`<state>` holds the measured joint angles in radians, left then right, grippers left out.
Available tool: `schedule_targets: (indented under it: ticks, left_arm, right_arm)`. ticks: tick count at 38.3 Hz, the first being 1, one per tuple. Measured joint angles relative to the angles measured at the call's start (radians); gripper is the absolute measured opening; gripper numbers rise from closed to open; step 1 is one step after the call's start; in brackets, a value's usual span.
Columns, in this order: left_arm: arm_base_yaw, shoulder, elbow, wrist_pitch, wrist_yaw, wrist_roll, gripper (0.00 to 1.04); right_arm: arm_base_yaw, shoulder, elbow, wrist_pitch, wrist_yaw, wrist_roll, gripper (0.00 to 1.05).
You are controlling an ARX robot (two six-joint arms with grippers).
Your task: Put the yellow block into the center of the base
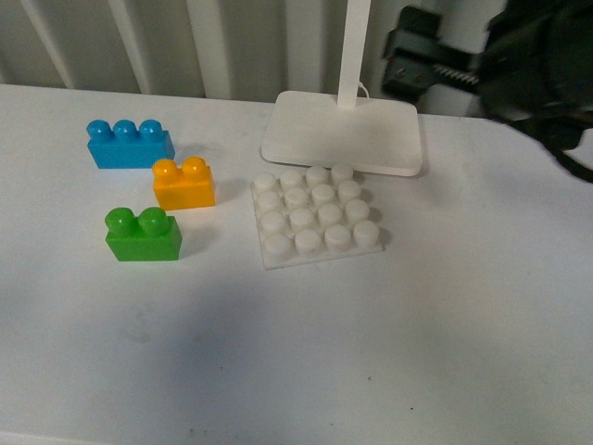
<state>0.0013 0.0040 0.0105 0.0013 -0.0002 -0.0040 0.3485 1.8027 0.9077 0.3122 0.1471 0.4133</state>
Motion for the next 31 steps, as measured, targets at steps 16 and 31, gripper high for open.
schedule_targets:
  ticks: [16,31]
  left_arm:
    - [0.0,0.0,0.0,0.0,0.0,0.0,0.98]
    - [0.0,0.0,0.0,0.0,0.0,0.0,0.98]
  right_arm:
    - [-0.279,-0.566,-0.582,0.603,-0.068,-0.365,0.52]
    - [-0.346,-0.876,-0.805,0.496,-0.142,-0.41,0.01]
